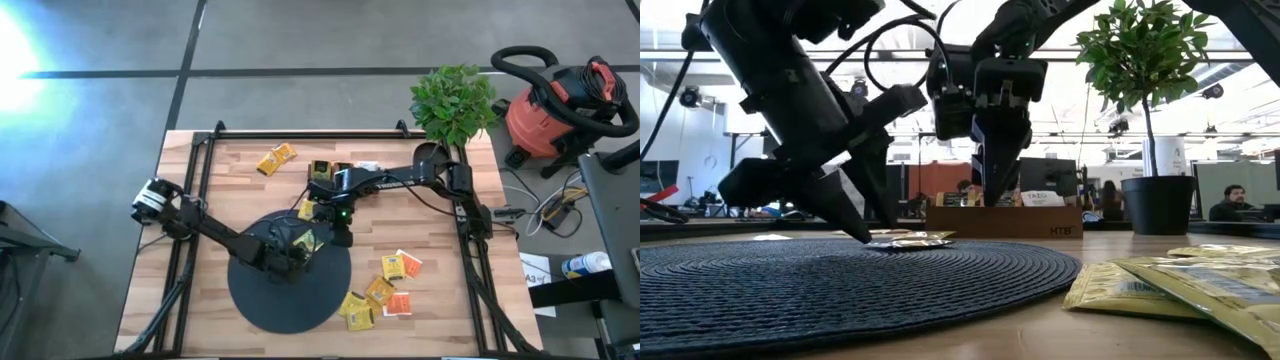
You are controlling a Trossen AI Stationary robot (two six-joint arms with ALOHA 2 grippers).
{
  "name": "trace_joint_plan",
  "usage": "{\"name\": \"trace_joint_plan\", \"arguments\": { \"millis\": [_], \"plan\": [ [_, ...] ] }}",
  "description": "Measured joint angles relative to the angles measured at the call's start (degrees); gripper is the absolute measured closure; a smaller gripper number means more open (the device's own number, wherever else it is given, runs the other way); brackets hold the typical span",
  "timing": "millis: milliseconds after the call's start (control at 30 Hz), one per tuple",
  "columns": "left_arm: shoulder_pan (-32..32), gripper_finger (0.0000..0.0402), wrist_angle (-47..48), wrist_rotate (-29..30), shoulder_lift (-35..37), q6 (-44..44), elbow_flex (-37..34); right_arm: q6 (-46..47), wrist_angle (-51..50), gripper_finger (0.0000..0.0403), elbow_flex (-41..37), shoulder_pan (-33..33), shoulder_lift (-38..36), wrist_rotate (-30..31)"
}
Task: Pick & Place Tea
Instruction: Put the yellow tea bag into the left section of the wooden organizer
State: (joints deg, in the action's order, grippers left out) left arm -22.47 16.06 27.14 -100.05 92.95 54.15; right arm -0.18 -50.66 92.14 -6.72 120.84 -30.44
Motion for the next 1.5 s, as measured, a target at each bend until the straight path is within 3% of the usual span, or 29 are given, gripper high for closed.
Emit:
{"name": "trace_joint_plan", "arguments": {
  "millis": [900, 1500],
  "plan": [
    [6.77, 0.0266, 2.58, 7.68, 3.87, -8.85, -5.64, 1.25, 0.51, 0.0299, -0.07, 0.0, 0.0, 0.0],
    [-5.19, 0.0266, 2.29, 8.02, 0.16, 9.15, -5.54, 1.67, 2.46, 0.0307, -0.22, 0.0, 0.0, 0.42]
  ]
}}
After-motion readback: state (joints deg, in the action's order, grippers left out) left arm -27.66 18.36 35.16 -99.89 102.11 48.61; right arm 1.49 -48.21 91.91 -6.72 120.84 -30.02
